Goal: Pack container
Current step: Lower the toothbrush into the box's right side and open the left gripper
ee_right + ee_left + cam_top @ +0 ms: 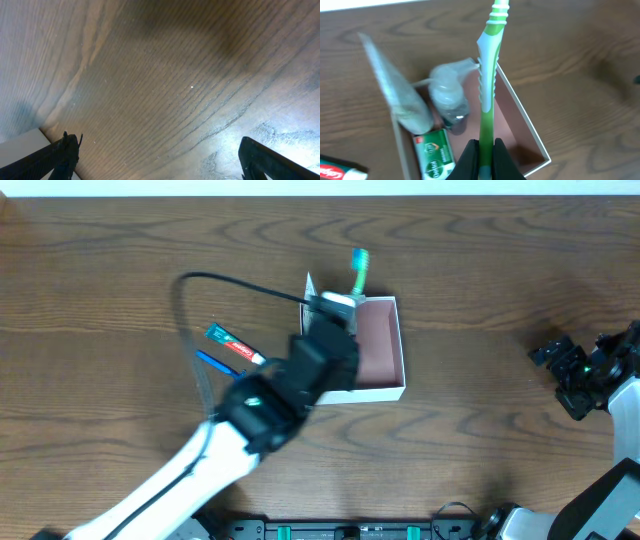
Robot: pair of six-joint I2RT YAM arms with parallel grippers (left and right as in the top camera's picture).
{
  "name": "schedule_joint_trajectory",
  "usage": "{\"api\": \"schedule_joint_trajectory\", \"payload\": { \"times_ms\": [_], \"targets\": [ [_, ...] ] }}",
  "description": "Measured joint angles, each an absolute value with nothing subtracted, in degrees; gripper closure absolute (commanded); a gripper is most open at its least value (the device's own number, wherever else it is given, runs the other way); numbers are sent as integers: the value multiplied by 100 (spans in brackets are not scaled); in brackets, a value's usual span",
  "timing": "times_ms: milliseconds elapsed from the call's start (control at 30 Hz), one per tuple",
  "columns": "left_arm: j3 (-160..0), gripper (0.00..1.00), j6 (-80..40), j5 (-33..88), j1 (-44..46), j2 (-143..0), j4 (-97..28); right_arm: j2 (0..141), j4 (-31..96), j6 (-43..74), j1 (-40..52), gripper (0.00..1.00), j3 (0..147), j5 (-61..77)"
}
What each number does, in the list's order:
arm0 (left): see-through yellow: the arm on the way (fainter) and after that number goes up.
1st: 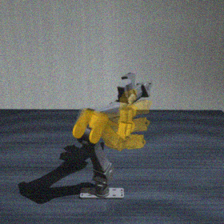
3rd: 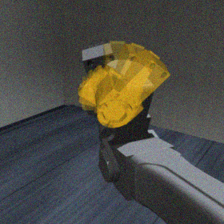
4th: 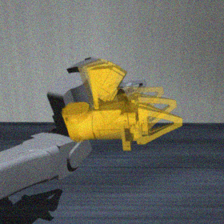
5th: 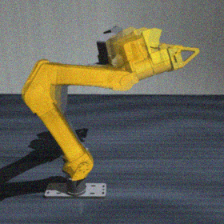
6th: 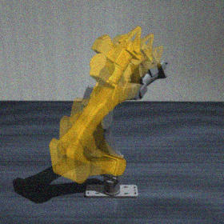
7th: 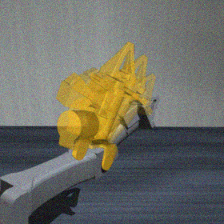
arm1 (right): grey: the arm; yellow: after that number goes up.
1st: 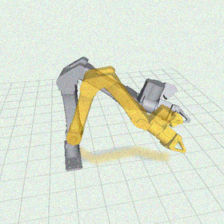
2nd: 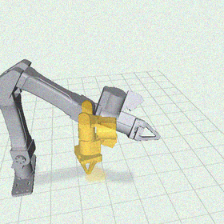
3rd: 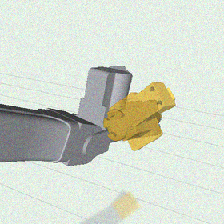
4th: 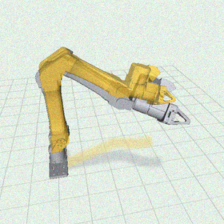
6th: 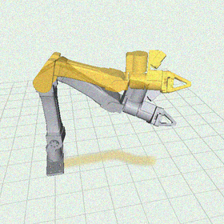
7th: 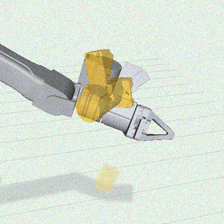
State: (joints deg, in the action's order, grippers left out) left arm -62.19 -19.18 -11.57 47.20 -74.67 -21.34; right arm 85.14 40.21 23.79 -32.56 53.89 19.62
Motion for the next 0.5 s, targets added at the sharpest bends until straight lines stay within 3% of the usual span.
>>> {"api": "schedule_joint_trajectory", "payload": {
  "times_ms": [500],
  "targets": [
    [-6219, 94, -2689, -2856, 5774, -9052, -1763, 8514, 4021, 2379, -3256, 1, 5389, 1962]
  ]
}}
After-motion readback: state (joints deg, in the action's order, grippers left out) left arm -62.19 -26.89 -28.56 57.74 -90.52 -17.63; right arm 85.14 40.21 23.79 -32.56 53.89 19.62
